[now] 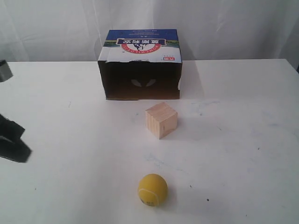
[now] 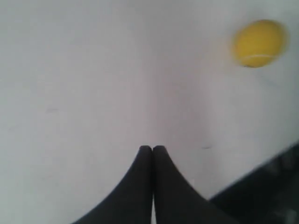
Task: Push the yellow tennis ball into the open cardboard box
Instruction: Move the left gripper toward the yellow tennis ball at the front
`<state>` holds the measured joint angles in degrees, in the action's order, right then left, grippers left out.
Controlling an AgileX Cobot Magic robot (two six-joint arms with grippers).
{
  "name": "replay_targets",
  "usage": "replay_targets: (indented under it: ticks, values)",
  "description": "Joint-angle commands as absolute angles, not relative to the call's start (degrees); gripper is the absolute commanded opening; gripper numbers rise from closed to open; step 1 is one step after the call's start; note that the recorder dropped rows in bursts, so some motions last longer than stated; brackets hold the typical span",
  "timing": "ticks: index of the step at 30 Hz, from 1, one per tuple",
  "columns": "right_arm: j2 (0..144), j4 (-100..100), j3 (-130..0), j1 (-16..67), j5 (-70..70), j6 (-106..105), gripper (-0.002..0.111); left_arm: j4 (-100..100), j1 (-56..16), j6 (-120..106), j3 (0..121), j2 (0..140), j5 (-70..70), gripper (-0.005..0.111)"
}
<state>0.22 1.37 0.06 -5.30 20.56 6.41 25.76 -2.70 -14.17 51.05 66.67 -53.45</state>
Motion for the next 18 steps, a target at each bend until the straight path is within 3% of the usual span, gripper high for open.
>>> replay_targets:
  ticks: [1,5,8,14,16,18]
  values:
    - [0.0,1.4,0.0,-5.1,20.1,6.3,0.0,64.0,-4.9,-37.7,42.3,64.8,-51.3,0.0]
    - [0.0,1.4,0.0,-5.1,20.1,6.3,0.0,99.9,-11.0,-72.7,30.2,64.8,-50.1,0.0]
    - [0.0,1.4,0.0,-5.1,20.1,6.3,0.0,99.9,-14.1,-82.0,26.9,64.8,-47.1,0.0]
    - [0.0,1.4,0.0,-5.1,20.1,6.3,0.0,99.9,-14.8,-79.5,25.6,64.9,-41.7,0.0]
    - [0.0,1.4,0.0,-5.1,20.1,6.3,0.0,99.9,-16.0,-77.3,26.8,65.6,-35.4,0.0]
    - [0.0,1.4,0.0,-5.1,20.1,6.3,0.0,85.2,-18.9,-65.2,29.6,67.6,-23.0,0.0]
